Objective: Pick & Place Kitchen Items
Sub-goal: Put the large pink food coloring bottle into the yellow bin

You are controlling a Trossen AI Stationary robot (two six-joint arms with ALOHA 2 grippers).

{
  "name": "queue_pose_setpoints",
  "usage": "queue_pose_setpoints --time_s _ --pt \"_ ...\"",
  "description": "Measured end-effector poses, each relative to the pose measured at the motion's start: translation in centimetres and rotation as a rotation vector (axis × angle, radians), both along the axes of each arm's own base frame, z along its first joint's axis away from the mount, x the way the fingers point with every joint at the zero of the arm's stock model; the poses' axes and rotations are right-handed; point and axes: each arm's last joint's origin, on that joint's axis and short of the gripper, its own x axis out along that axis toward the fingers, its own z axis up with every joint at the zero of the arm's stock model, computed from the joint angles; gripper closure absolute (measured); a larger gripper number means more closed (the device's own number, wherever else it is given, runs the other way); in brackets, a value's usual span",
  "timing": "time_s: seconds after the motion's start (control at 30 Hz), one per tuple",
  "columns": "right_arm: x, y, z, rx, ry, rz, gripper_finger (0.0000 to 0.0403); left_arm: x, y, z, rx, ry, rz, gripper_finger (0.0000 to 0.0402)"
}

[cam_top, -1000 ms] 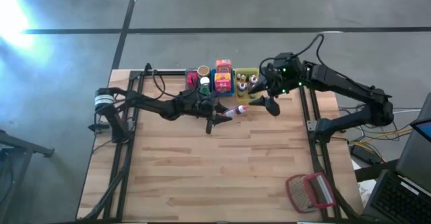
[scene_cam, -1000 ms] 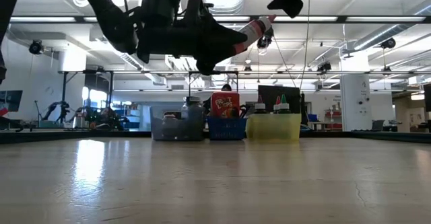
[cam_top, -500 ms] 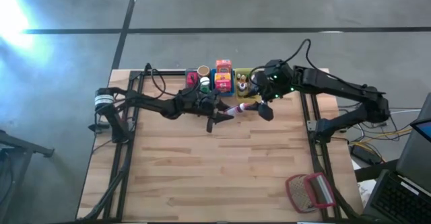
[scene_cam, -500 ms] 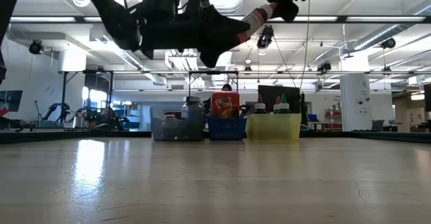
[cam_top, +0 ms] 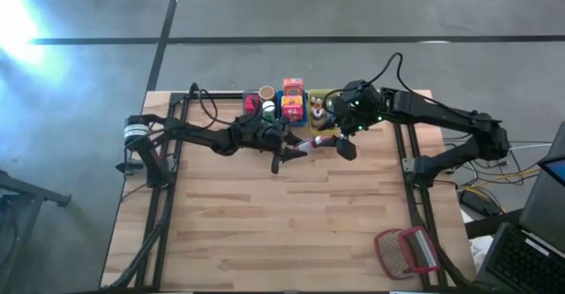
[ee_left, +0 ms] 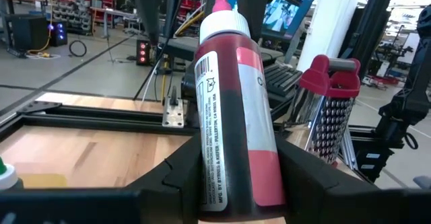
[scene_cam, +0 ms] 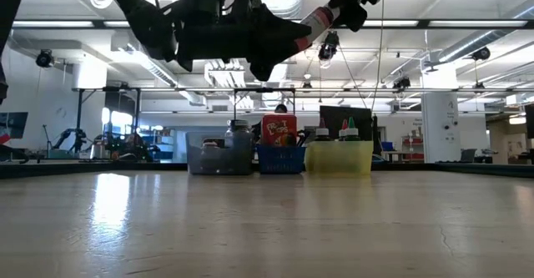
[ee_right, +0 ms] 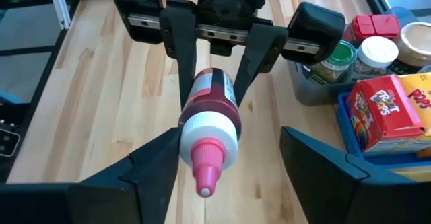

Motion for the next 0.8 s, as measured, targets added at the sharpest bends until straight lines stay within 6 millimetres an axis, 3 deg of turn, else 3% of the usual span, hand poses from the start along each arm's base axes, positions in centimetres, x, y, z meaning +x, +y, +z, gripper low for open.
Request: queue_pose_setpoints --time_s 0.33,0.8 --pt "-0.14 0.04 0.09 -0.001 -0.001 0.002 0.0197 0.01 0.03 0.03 0.001 -0.002 0.009 0.025" --pt "-0.11 0.04 0.15 0.0 -0.007 0.0 0.0213 0.2 0.07 0.47 0.021 -0.019 0.012 0.025"
